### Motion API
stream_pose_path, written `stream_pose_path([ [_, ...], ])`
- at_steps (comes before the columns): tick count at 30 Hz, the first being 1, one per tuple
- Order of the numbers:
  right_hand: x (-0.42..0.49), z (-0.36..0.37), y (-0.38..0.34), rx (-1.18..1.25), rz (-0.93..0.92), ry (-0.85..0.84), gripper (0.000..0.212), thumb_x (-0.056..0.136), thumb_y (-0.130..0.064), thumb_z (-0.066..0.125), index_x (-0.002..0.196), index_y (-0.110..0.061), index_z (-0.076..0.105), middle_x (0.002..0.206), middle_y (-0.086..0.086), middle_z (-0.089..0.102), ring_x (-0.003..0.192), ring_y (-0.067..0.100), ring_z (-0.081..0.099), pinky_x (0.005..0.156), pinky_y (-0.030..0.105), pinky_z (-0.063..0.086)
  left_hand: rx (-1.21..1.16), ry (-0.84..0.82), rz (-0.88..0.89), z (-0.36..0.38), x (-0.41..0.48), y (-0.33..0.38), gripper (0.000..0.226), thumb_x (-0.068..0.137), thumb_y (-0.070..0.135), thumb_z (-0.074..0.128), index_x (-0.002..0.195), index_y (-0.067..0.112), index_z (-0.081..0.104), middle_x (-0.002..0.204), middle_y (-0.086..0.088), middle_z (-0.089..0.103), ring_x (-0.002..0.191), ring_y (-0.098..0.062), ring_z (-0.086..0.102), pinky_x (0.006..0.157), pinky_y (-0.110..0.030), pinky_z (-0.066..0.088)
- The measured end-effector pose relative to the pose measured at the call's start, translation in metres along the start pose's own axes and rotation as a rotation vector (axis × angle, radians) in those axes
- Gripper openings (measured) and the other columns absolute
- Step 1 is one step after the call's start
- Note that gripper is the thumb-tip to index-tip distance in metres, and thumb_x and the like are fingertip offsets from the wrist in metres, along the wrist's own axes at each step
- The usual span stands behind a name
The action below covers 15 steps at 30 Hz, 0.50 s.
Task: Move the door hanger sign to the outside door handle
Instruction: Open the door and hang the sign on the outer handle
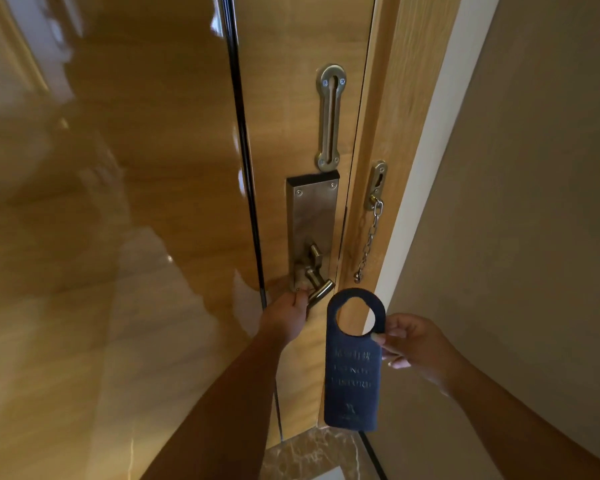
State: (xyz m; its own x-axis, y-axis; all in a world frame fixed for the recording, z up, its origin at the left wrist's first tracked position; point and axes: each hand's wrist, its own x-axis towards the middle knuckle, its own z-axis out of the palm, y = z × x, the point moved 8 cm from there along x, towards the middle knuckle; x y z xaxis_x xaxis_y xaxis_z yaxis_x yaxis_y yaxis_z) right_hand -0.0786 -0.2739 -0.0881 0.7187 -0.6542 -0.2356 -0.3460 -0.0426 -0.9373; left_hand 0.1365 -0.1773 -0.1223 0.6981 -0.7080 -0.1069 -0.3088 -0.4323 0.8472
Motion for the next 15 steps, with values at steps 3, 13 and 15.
stream_pose_path([
  [3,-0.013,-0.007,-0.004,0.04,-0.014,0.019,0.013,0.075,-0.018,0.075,0.065,-0.025,0.069,0.06,-0.006,0.071,0.057,0.007,0.066,0.047,0.019,0.051,0.062,0.002,0.024,-0.004,-0.004,0.008,0.048,0.094,0.053,0.026,0.092,0.017,0.059,0.091,-0.013,0.066,0.083,-0.024,0.062,0.086,-0.046,0.05],
  [13,-0.058,-0.03,-0.006,0.142,-0.028,-0.022,0.001,0.085,-0.016,0.063,0.086,-0.014,0.063,0.076,0.003,0.064,0.067,0.014,0.06,0.063,0.024,0.051,0.161,0.015,-0.005,0.022,-0.105,0.001,0.048,0.093,0.054,0.03,0.086,0.017,0.059,0.073,-0.003,0.059,0.058,-0.009,0.056,0.049,-0.024,0.038],
  [15,-0.077,-0.027,-0.003,0.142,-0.056,-0.069,0.007,0.085,-0.018,0.063,0.091,-0.013,0.062,0.079,0.002,0.063,0.07,0.014,0.06,0.064,0.025,0.051,0.306,-0.026,0.007,0.028,-0.134,-0.001,0.043,0.096,0.044,0.032,0.099,0.01,0.059,0.085,-0.015,0.062,0.074,-0.026,0.059,0.057,-0.029,0.034],
])
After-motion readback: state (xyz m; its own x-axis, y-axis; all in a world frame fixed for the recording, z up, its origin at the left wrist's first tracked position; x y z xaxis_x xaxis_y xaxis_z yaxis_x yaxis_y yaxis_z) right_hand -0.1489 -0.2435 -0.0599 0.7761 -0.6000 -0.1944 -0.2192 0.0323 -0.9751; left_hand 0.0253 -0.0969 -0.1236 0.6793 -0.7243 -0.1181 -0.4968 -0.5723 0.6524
